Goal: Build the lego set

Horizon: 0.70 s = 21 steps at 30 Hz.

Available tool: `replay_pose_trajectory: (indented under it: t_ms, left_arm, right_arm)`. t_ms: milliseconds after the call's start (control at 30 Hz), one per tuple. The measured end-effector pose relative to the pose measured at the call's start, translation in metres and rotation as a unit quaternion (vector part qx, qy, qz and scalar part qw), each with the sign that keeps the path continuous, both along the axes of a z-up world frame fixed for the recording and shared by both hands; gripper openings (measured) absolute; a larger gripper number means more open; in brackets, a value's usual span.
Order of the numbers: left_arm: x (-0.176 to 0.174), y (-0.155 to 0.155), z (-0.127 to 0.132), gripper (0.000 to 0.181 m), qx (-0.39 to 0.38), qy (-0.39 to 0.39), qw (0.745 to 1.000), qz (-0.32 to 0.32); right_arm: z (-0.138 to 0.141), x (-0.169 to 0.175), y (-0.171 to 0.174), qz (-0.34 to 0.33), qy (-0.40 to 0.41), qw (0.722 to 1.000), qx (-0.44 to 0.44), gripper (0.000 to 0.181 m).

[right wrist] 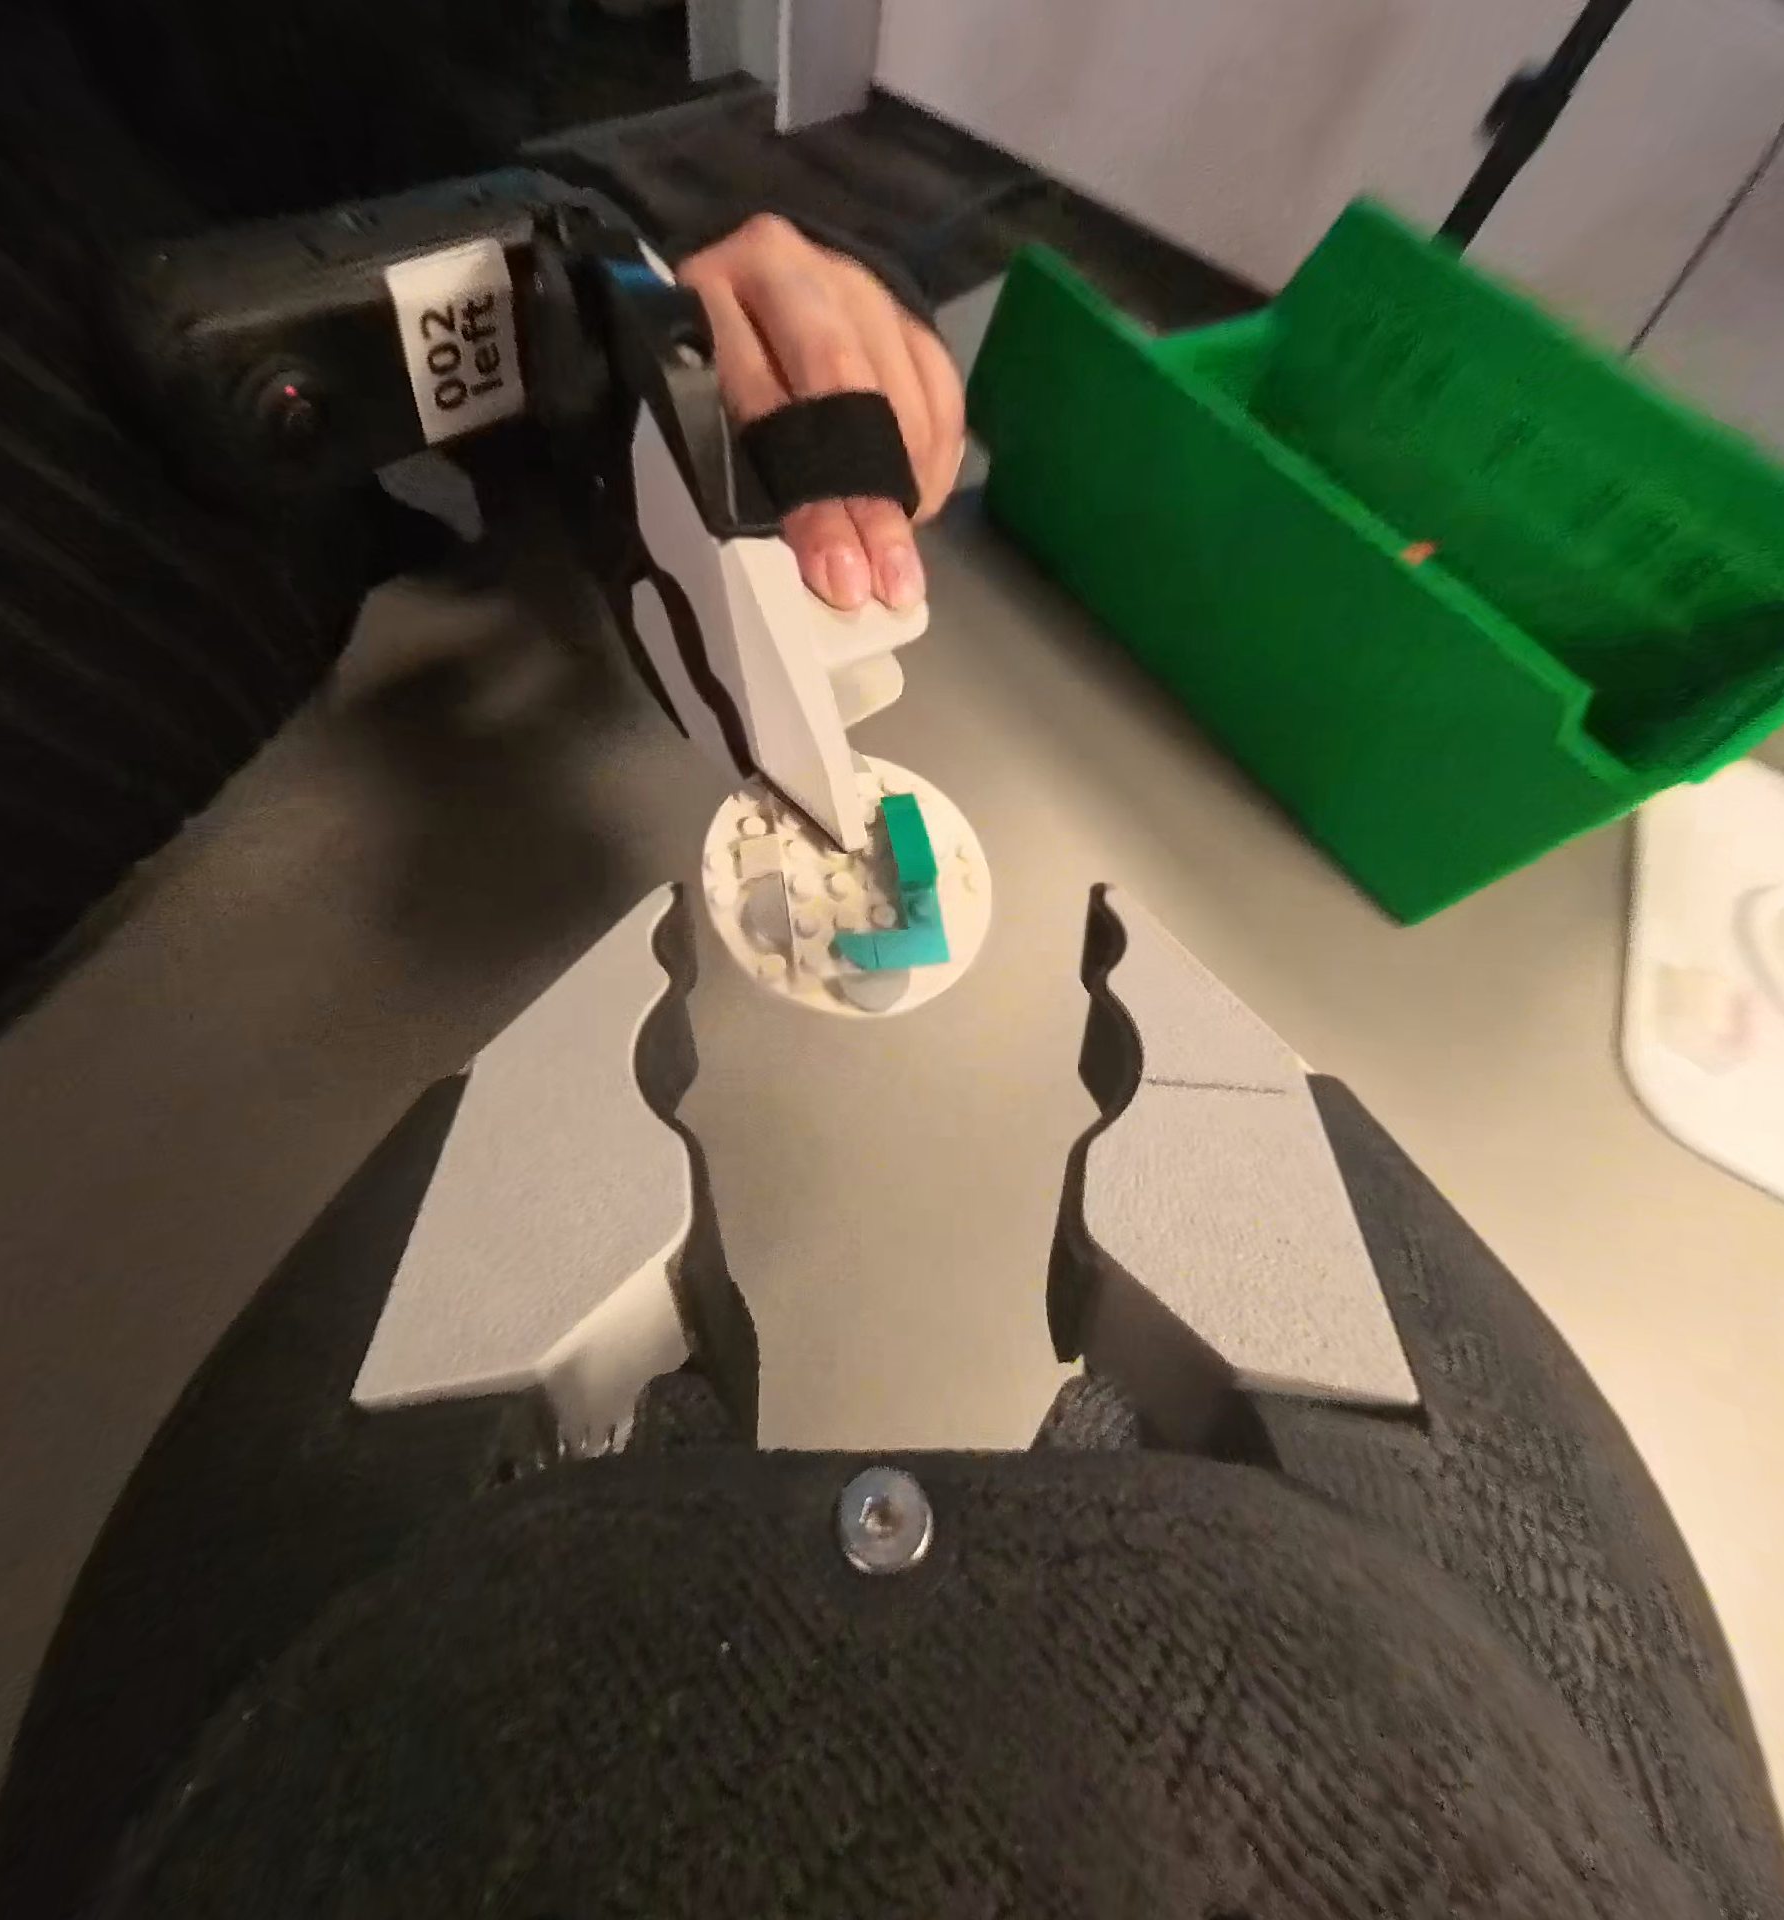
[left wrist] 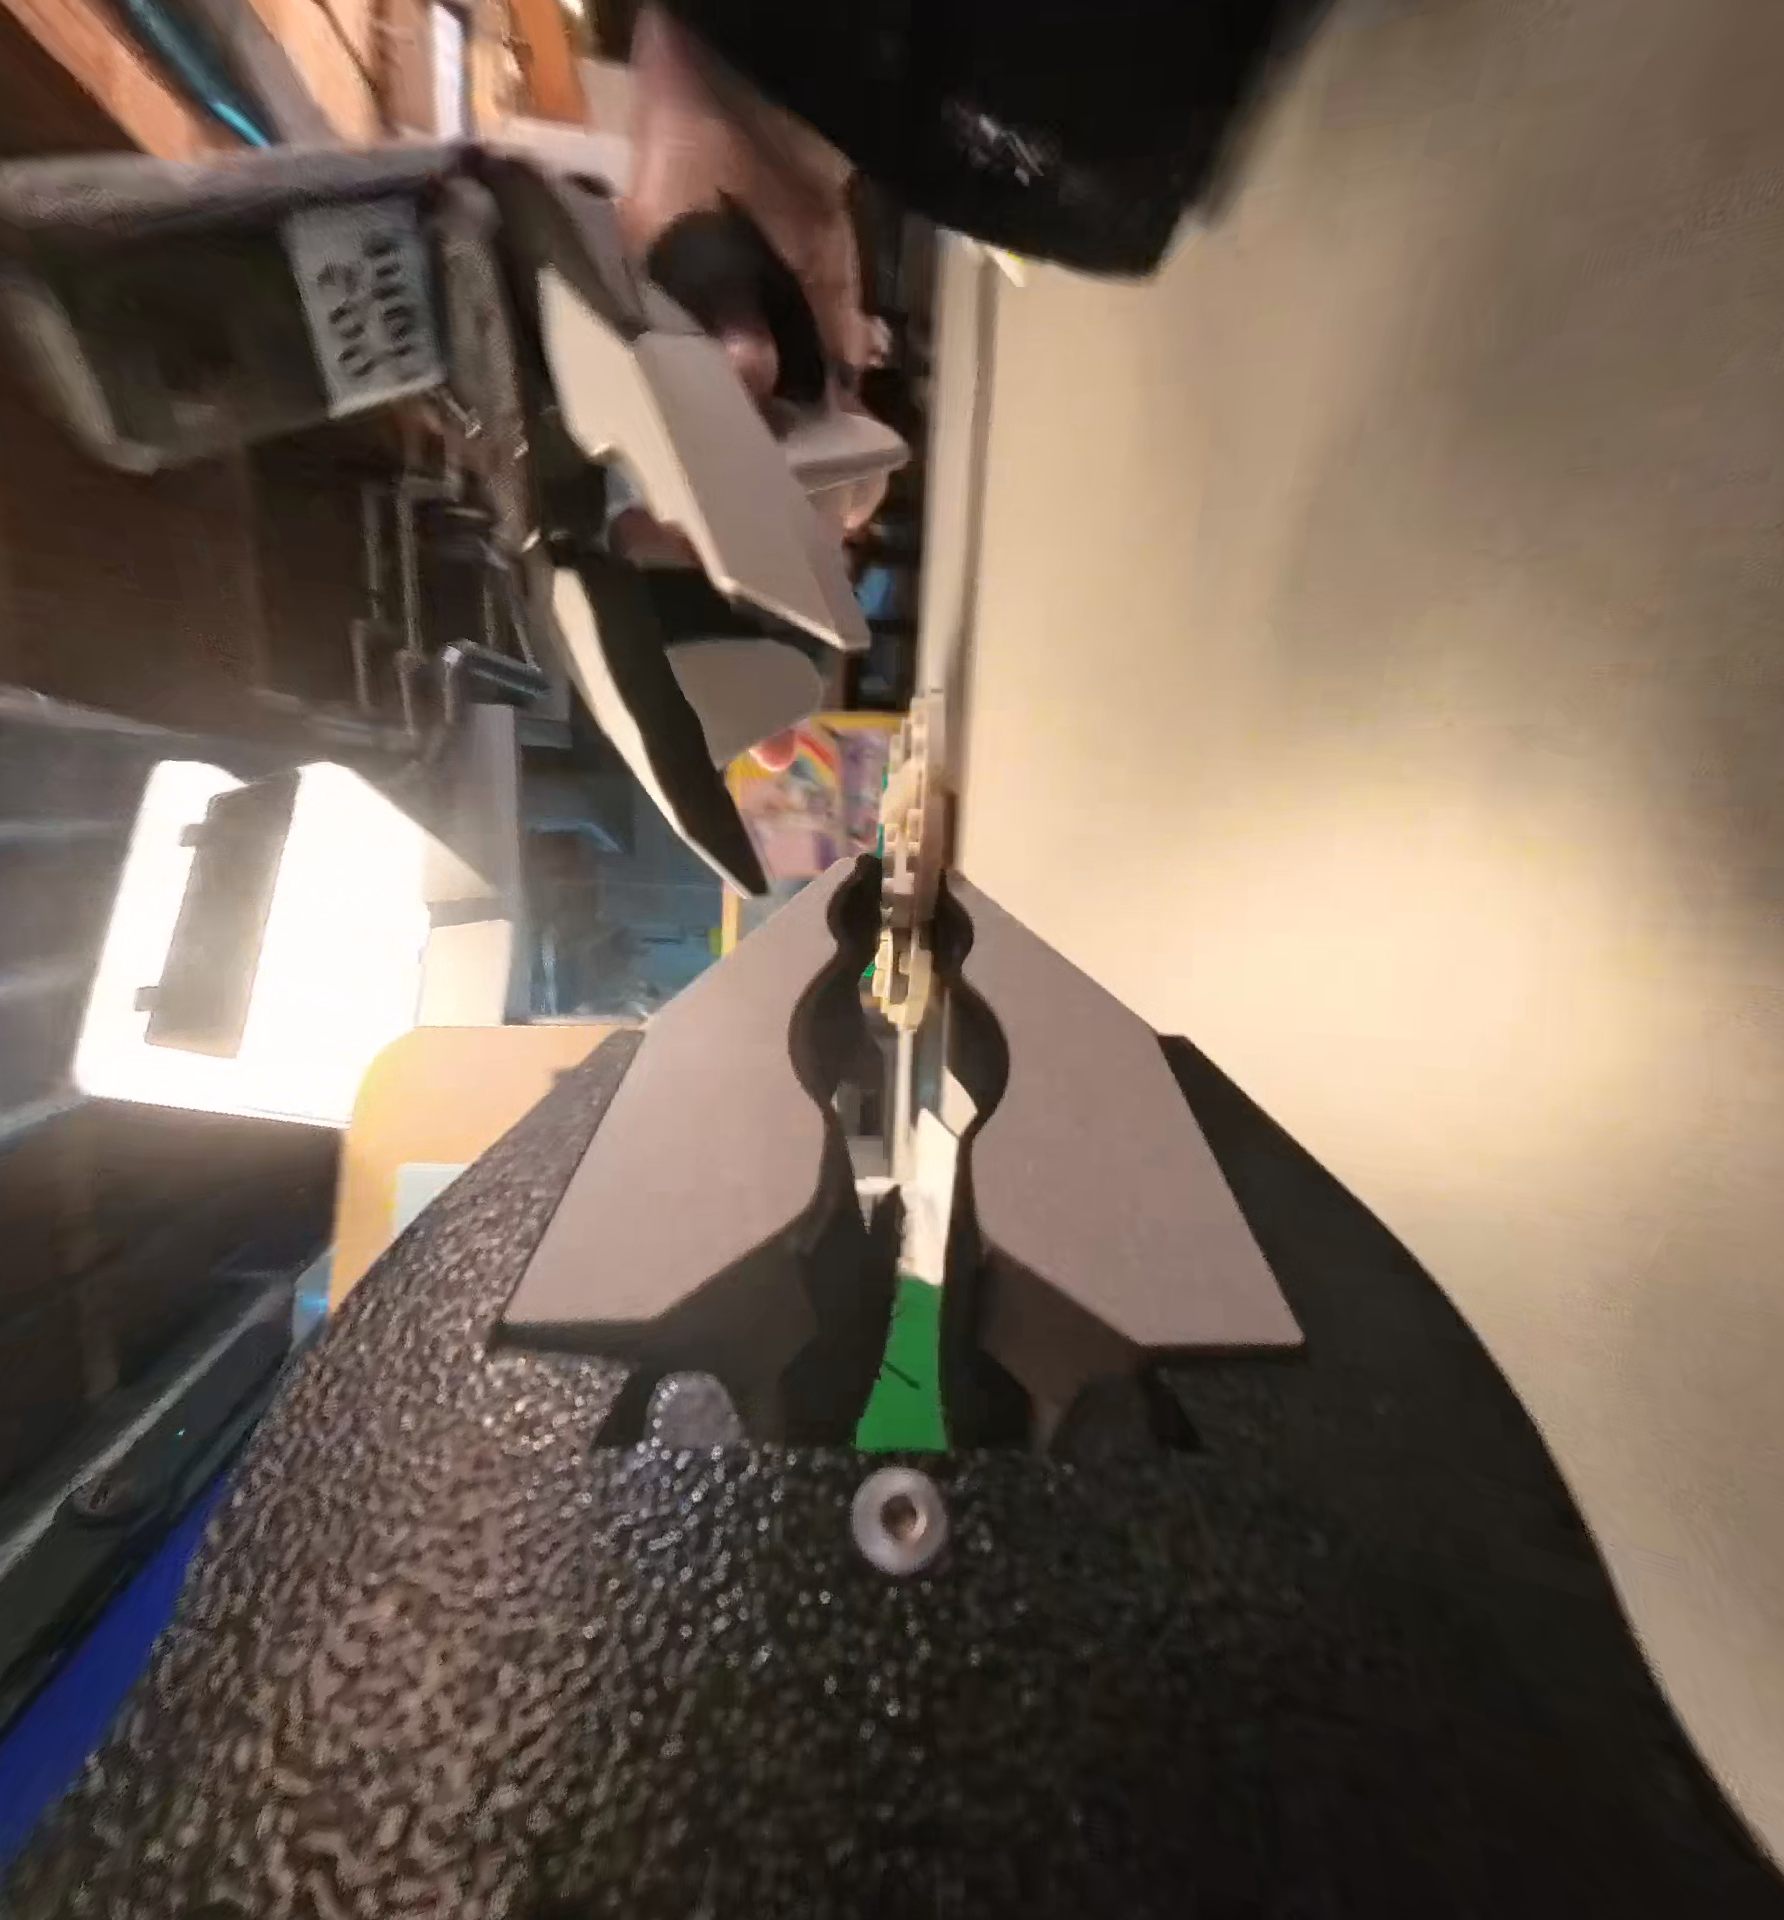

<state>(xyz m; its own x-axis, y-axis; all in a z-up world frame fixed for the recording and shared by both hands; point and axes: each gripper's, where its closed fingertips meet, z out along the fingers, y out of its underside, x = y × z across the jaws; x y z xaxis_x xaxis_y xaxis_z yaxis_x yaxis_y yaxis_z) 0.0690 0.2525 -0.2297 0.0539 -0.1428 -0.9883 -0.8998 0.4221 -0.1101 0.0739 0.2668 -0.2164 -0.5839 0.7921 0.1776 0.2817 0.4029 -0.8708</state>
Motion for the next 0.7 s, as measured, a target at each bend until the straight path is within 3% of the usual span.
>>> replay_pose_trajectory:
  t_ms: [33,167,333,500,700]
  left_arm:
    - [0.003,-0.002,0.011,0.007,0.002,-0.012,1.0,-0.009]
    - [0.018,-0.013,0.056,0.006,-0.002,-0.079,0.995,-0.06]
    - [0.034,-0.03,0.103,0.006,-0.044,-0.168,0.976,-0.133]
    - [0.049,-0.049,0.119,0.006,-0.121,-0.208,0.951,-0.194]
    - [0.059,-0.059,0.124,0.006,-0.144,-0.218,0.94,-0.217]
  right_arm:
    - [0.013,0.006,0.001,-0.002,0.021,1.0,0.009,0.076]
    - [0.055,0.029,-0.011,0.01,0.11,0.989,0.093,0.085]
    - [0.084,0.042,-0.04,0.026,0.193,0.957,0.214,0.078]
    - [0.098,0.042,-0.056,0.024,0.256,0.92,0.296,0.066]
    - [0.102,0.045,-0.063,0.036,0.277,0.913,0.296,0.043]
